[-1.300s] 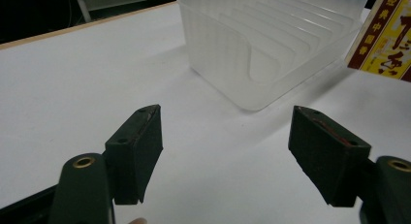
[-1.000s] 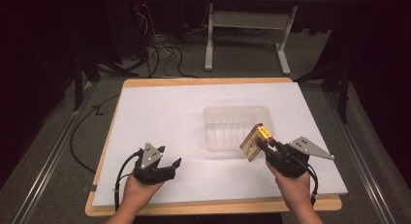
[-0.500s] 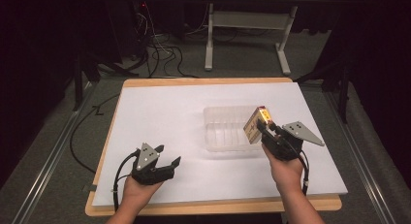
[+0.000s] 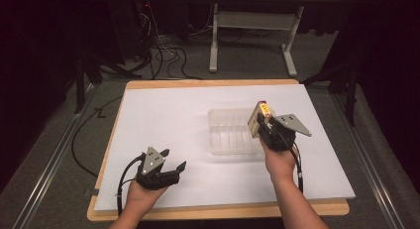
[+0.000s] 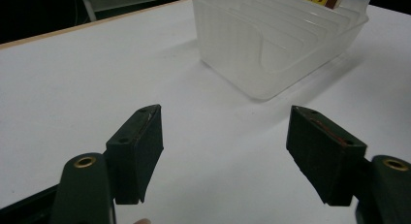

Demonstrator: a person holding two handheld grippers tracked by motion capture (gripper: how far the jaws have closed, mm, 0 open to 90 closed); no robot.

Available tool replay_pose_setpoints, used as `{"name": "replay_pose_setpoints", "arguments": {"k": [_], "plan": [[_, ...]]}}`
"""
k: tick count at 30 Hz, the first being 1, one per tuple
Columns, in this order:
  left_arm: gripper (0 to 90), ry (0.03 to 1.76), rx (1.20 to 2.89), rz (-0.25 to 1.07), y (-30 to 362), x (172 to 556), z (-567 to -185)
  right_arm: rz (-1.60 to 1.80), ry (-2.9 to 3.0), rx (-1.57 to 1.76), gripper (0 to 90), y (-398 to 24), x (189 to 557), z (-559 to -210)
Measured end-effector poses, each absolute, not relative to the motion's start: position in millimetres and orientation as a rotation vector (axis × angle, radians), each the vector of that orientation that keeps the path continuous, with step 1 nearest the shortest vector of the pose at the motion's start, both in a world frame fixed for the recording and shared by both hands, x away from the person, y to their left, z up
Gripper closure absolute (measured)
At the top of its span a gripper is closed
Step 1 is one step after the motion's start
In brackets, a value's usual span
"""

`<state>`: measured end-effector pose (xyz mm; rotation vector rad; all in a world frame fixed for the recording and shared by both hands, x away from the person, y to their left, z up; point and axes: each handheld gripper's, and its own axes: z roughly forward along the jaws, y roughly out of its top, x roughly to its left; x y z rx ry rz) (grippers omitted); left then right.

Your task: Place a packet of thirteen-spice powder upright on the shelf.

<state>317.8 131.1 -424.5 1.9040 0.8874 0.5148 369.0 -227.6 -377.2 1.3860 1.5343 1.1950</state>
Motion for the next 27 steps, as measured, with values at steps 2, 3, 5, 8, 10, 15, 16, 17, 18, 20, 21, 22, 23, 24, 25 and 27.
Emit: {"name": "replay_pose_setpoints", "arguments": {"k": [2,3,5,8,10,15,16,17,18,20,21,22,23,24,25,27], "plan": [[30.0,0.888,1.903,0.516,130,318,-425,1.175,1.527,1.385,68.0,-226,372,-378],[30.0,0.886,1.904,0.514,130,318,-425,1.166,1.521,1.385,68.0,-226,373,-379],[29.9,0.881,1.913,0.515,130,318,-426,1.156,1.514,1.391,68.0,-225,375,-380],[30.0,0.881,1.921,0.513,128,318,-427,1.149,1.506,1.406,68.0,-225,378,-382],[29.9,0.878,1.927,0.516,128,318,-427,1.147,1.497,1.407,67.9,-224,379,-383],[29.9,0.872,1.935,0.516,127,317,-428,1.141,1.492,1.407,67.9,-221,382,-385],[29.9,0.871,1.937,0.516,127,317,-428,1.133,1.491,1.409,67.9,-220,382,-385],[29.9,0.870,1.938,0.517,127,317,-428,1.127,1.489,1.412,67.9,-219,382,-386],[29.9,0.869,1.940,0.517,127,317,-428,1.129,1.489,1.413,67.8,-219,383,-386],[29.9,0.868,1.942,0.518,126,317,-428,1.116,1.488,1.415,67.8,-218,384,-387],[29.9,0.868,1.942,0.517,126,317,-428,1.111,1.488,1.416,67.8,-217,384,-387],[29.9,0.866,1.944,0.516,126,317,-428,1.107,1.490,1.417,67.8,-217,385,-388],[29.9,0.865,1.946,0.516,126,317,-428,1.106,1.489,1.417,67.8,-216,385,-389],[29.9,0.865,1.949,0.517,126,317,-429,1.103,1.485,1.424,67.8,-215,386,-389],[29.9,0.865,1.949,0.517,126,317,-429,1.099,1.486,1.424,67.8,-215,386,-390],[29.9,0.864,1.950,0.516,125,317,-429,1.090,1.487,1.428,67.7,-214,387,-392]]}}
